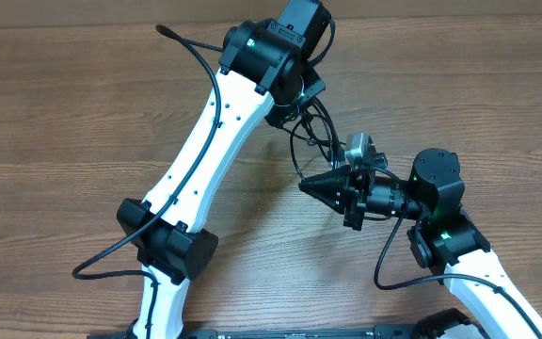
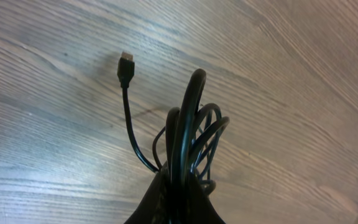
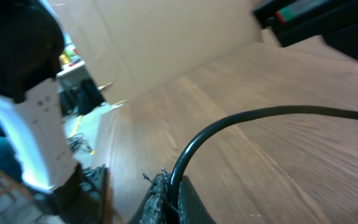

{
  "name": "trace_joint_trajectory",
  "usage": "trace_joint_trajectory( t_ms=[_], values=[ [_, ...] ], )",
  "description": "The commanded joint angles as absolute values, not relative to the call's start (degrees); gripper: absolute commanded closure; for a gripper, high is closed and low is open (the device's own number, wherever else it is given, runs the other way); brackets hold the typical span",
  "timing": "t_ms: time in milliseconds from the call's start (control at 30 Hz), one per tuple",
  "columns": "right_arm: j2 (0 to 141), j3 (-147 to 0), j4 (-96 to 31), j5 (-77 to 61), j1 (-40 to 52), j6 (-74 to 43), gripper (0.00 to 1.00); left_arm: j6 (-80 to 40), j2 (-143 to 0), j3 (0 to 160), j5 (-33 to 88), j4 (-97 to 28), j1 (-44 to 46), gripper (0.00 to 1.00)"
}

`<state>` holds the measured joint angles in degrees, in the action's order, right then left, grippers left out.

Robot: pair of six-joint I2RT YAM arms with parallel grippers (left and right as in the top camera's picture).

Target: Untangle cables

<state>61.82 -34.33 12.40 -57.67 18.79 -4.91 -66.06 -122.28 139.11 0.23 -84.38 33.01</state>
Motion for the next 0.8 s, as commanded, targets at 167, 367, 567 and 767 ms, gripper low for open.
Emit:
trace_joint_trajectory(
  t_ms=[167, 367, 567, 767],
  values=[
    [61.6, -34.3, 13.5, -64.7, 19.0, -5.0, 0.96, -67.8, -121.8, 140.0, -8.4, -84.2, 30.0, 0.96],
    [61.6, -34.3, 14.0, -66.2, 19.0, -4.9, 0.96, -67.8, -121.8, 140.0, -10.9, -85.7, 26.0, 0.96],
    [61.6, -34.3, 14.5, -67.2, 19.0, -4.9, 0.96, -67.8, -121.8, 140.0, -10.9, -86.8, 21.3, 0.96],
    [61.6, -34.3, 14.5, -67.2, 19.0, -4.9, 0.96, -67.7, -121.8, 140.0, -10.9, -87.9, 17.5, 0.95]
  ],
)
